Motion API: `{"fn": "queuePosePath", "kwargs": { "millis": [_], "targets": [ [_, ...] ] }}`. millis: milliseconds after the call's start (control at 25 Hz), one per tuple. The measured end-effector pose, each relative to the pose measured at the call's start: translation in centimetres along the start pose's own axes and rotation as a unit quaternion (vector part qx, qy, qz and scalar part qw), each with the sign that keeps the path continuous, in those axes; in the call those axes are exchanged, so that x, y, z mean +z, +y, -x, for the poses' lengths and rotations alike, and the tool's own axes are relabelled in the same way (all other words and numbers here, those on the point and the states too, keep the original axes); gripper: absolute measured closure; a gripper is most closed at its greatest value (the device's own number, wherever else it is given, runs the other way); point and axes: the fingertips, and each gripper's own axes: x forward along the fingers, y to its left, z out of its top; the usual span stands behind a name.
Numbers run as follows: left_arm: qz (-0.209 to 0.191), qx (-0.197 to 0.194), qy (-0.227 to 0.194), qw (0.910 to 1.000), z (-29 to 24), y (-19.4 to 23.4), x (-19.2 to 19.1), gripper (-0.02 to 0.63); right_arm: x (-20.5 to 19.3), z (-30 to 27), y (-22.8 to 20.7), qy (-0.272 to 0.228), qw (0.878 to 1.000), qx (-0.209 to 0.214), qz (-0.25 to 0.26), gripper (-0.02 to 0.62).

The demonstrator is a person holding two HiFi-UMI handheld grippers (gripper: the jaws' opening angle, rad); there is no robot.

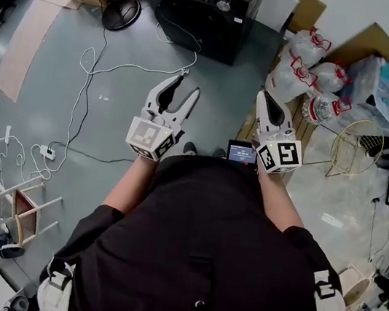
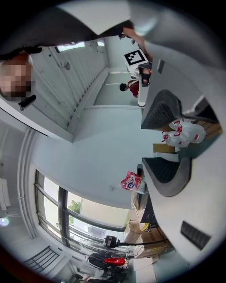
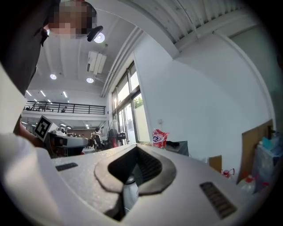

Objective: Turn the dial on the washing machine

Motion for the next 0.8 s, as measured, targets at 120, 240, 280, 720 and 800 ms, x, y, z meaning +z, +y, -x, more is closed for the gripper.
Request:
{"fn": "queuePosePath", "kwargs": {
  "millis": [120, 240, 280, 720, 800],
  "targets": [
    [0.003, -0.001, -0.001, 1.0000, -1.6, -0.9, 0.0, 0.420, 0.3, 0.3, -1.4, -0.004, 1.000, 0.005, 0.004, 0.591],
    [0.017, -0.001, -0.005, 0.9998, -3.1, -2.0, -0.3, 0.420, 0.3, 0.8, -2.6, -0.006, 1.000, 0.017, 0.008, 0.591],
    [0.019, -0.001, -0.004, 0.9998, -3.3, -2.5, -0.6, 0.421, 0.1, 1.2, -3.0, -0.004, 1.000, 0.018, 0.007, 0.591],
    [0.010, 0.004, 0.023, 0.9997, -4.9, -3.7, -2.3, 0.420, -3.0, 2.9, -5.9, 0.010, 1.000, 0.001, -0.026, 0.591],
    [0.010, 0.003, 0.028, 0.9995, -5.2, -3.3, -2.7, 0.420, -3.7, 2.7, -6.2, 0.017, 0.999, -0.002, -0.033, 0.591]
  ]
}}
